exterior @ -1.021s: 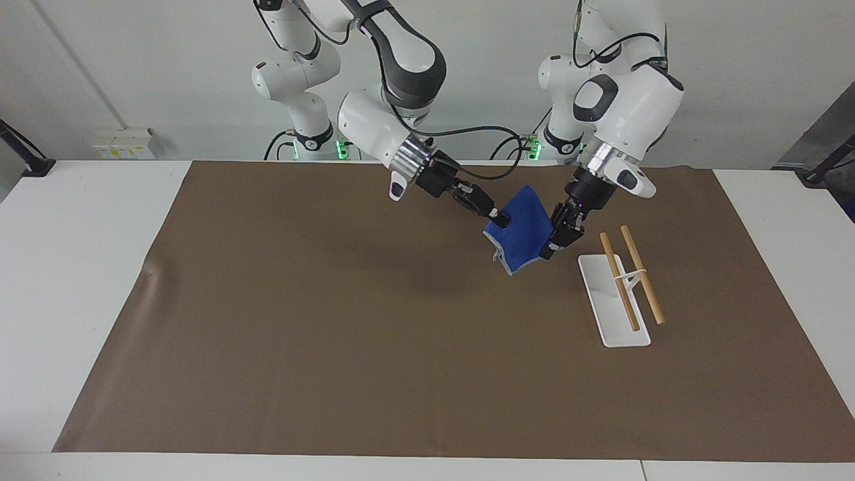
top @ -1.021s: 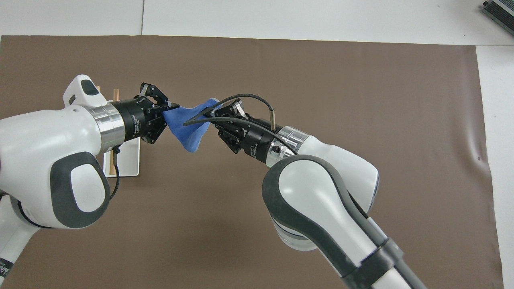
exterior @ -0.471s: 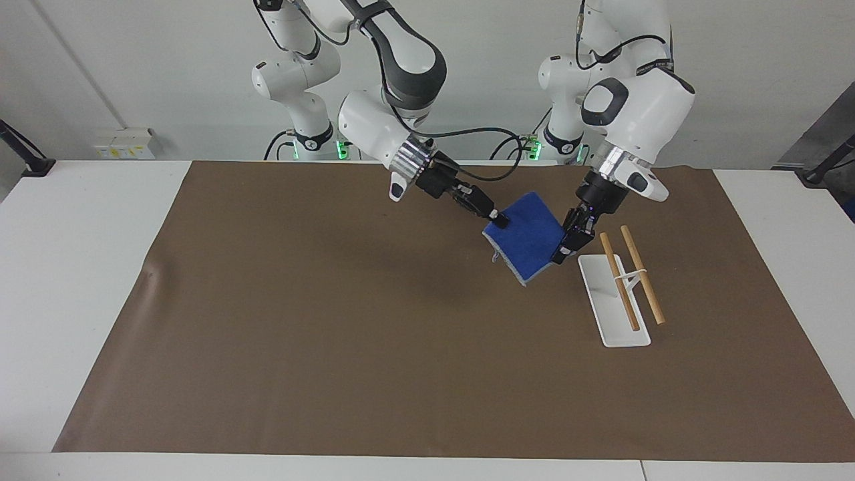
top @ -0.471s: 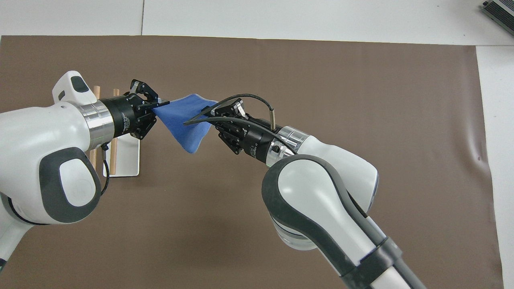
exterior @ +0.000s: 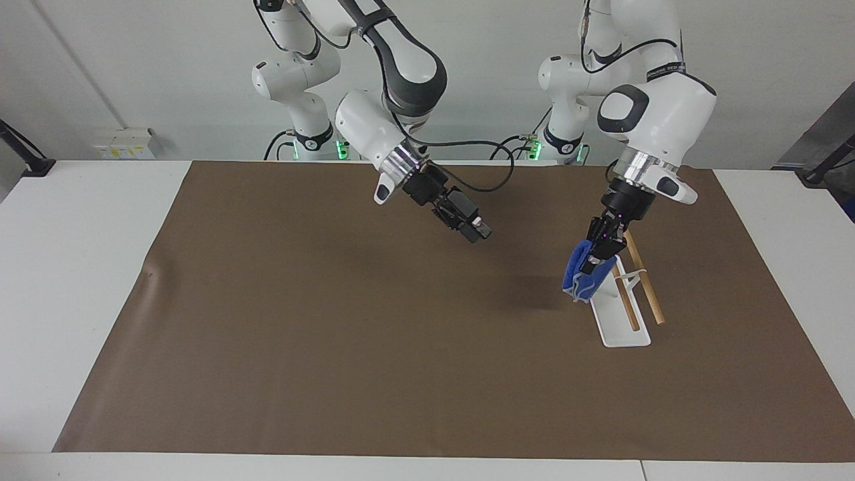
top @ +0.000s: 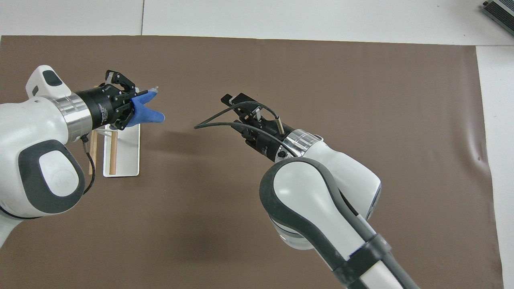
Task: Right arm passes towel to left arm to hang
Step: 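Grasp the towel with the left gripper while the right gripper releases, then drape the towel over the wooden sticks while the right gripper withdraws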
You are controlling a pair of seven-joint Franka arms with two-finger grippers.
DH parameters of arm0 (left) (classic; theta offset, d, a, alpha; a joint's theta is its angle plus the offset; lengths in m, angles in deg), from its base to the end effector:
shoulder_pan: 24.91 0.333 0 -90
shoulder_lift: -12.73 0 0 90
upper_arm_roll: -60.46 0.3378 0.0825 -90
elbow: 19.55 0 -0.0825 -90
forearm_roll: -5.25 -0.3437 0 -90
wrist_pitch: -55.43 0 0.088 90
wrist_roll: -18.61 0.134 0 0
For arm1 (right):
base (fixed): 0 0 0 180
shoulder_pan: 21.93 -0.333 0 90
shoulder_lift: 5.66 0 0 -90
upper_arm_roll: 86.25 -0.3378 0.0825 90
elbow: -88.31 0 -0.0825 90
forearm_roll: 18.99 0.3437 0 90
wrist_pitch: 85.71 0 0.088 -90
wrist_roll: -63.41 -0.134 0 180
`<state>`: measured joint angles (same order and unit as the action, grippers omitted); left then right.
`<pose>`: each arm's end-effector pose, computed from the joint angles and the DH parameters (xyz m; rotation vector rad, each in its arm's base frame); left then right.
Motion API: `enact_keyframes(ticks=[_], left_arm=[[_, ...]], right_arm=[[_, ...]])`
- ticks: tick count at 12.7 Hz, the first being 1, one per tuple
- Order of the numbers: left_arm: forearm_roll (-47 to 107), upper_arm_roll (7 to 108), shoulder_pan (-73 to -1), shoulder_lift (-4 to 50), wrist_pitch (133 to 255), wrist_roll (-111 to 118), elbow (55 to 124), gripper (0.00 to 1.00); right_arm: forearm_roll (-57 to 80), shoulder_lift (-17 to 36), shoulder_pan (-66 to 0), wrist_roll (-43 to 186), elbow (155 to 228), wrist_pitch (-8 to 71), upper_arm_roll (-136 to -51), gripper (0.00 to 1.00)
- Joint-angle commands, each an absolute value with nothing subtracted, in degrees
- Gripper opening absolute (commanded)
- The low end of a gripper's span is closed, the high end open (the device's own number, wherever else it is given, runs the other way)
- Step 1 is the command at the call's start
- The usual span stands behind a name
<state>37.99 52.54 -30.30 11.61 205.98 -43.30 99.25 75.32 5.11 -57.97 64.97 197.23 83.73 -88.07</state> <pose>0.5505 -0.1248 0.5194 1.9884 1.4612 0.2424 0.5200 0.3245 0.4733 -1.8941 0.8625 -0.3329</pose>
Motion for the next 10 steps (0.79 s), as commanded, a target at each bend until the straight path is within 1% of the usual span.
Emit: enact_keyframes(ticks=[1,3,4,7,9,10], left_arm=[[39.09,54.56,-29.31,13.25,207.83,-40.63,97.7,0.0],[39.09,56.93,-29.04,13.78,208.19,-37.66,97.61,0.0],[39.09,57.9,-29.04,13.96,208.1,-36.24,97.69,0.0],[39.09,60.1,-28.86,13.61,207.4,-35.88,99.09,0.0],[39.09,61.6,-28.16,13.52,207.13,-35.88,100.06,0.0],[39.09,62.21,-27.73,13.52,207.13,-35.79,100.42,0.0]], right_arm=[[72.85,4.62,-56.04,74.45,201.07,85.06,-88.27,1.0],[69.98,5.06,-53.32,79.12,202.04,84.97,-88.27,1.0],[65.17,5.15,-51.39,79.75,202.83,84.45,-88.27,1.0],[54.43,5.23,-48.48,79.76,203.89,83.22,-88.27,1.0],[45.92,5.23,-45.59,79.93,203.98,79.98,-88.18,1.0],[39.35,5.23,-43.48,79.85,203.89,76.74,-88.09,1.0]])
